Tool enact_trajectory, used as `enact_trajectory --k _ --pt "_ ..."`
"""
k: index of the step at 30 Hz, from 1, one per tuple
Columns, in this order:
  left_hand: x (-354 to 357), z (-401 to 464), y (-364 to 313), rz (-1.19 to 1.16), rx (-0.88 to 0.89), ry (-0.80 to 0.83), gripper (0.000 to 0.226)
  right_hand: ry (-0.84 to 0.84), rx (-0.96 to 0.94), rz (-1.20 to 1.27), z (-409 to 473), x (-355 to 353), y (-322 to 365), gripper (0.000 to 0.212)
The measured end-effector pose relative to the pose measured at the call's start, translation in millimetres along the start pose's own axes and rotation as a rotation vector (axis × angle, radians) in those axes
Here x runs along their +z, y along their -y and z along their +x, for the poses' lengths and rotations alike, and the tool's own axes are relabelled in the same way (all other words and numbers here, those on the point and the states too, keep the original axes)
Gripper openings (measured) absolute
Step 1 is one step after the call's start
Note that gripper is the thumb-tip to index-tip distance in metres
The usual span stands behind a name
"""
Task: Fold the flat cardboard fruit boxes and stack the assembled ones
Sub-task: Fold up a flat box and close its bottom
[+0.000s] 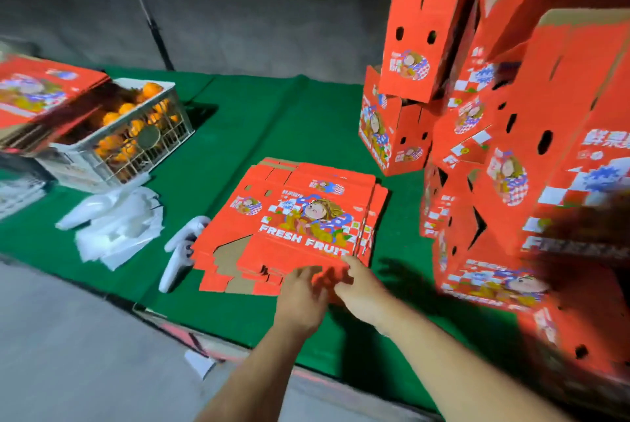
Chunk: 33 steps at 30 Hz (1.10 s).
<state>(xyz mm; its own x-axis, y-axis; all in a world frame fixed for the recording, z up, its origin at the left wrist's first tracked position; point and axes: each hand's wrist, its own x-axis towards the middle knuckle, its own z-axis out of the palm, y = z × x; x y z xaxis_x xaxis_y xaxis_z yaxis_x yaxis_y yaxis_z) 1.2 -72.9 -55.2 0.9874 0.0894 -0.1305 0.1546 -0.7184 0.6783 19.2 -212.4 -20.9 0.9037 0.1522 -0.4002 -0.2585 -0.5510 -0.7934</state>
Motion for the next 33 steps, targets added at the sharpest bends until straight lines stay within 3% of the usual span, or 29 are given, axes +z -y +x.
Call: enact_trajectory --k 3,6,10,14,18,21,24,25,27,29,33 --pt "6.2 -0.9 45.6 0.149 -0.111 0.153 0.052 -0.046 0.108 0.048 22.0 28.8 -17.4 0.068" --pt "8.3 2.9 69.0 0.204 -0.298 0.197 0.078 -0.064 0.376 0.331 38.6 46.2 -31.6 0.056" --pt "-0.2 11.7 81.4 -0.349 -0.425 0.164 0.078 -0.092 0.61 0.65 52.6 58.6 -40.6 0.037" --pt "-8.3 21.9 83.5 -0.413 -0.323 0.125 0.069 -0.184 0.719 0.788 68.2 59.9 -43.5 0.048" --pt "-8.0 20.3 87.8 -0.266 -0.196 0.06 0.055 -0.236 0.631 0.73 75.0 58.0 -50.5 0.029" --pt "-9.1 19.9 103.6 -0.064 -0.2 -0.06 0.075 -0.311 0.541 0.608 64.6 53.0 -63.3 0.012" --pt "-15.0 28.8 100.5 -0.321 -0.266 -0.118 0.078 -0.406 0.5 0.486 47.2 42.1 -74.6 0.017" --pt "-16.2 33.1 97.7 -0.307 -0.278 -0.102 0.077 -0.425 0.469 0.49 41.1 37.4 -75.1 0.018" --pt "-20.7 30.0 100.1 -0.003 -0.223 -0.045 0.082 -0.426 0.422 0.626 26.9 26.4 -73.1 0.015" --pt "-31.7 14.9 107.9 0.391 -0.035 -0.082 0.085 -0.415 0.413 0.765 10.9 12.5 -73.9 0.017" --pt "-60.0 2.3 107.8 0.496 0.334 -0.244 0.057 -0.391 0.422 0.748 -26.9 -19.1 -82.9 0.015"
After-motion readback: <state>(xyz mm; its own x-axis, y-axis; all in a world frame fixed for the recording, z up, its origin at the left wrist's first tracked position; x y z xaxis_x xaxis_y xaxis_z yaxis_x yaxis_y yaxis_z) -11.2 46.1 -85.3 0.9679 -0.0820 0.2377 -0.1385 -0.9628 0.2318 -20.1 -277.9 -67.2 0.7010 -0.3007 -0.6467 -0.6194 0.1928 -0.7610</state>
